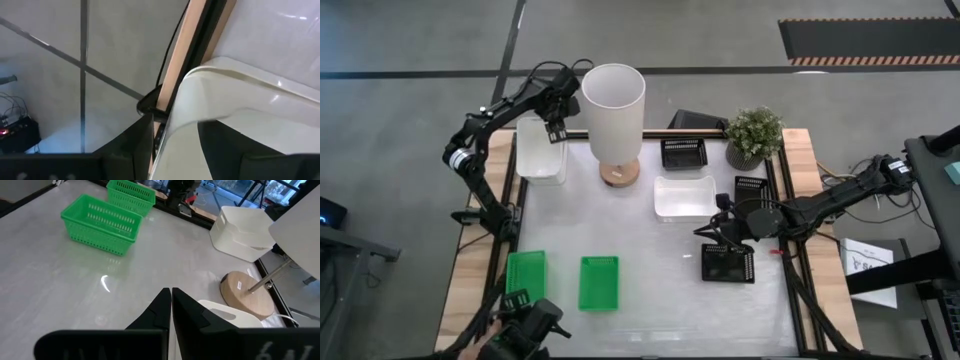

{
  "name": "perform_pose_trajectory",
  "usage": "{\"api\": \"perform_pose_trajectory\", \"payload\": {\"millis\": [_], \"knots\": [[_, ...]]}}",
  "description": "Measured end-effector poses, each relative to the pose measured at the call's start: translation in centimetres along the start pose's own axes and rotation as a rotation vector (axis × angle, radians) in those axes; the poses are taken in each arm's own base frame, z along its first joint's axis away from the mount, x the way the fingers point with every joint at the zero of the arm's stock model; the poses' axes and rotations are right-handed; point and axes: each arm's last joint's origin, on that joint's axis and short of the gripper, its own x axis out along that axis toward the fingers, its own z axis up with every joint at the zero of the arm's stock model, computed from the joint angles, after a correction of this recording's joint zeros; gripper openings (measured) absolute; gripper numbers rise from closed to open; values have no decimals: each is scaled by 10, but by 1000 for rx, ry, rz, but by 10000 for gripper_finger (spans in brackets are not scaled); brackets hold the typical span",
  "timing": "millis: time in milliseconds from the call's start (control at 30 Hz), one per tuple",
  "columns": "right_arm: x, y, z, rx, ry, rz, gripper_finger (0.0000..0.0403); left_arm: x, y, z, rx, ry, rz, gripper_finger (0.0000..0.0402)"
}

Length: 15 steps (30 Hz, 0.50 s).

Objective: Stack baskets by color
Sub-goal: Stack the bottom left white bin on the top left white bin

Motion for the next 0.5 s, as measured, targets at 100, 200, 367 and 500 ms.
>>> {"api": "perform_pose_trajectory", "payload": {"millis": [100, 200, 367, 500], "knots": [[0, 0, 0, 7, 0, 0, 9, 6, -4, -1, 25, 13, -10, 130], [0, 0, 0, 7, 0, 0, 9, 7, -4, -1, 26, 13, -9, 102], [0, 0, 0, 7, 1, 0, 9, 7, -5, -1, 27, 14, -10, 30], [0, 0, 0, 7, 1, 0, 9, 7, -5, -1, 30, 17, -13, 7]]}}
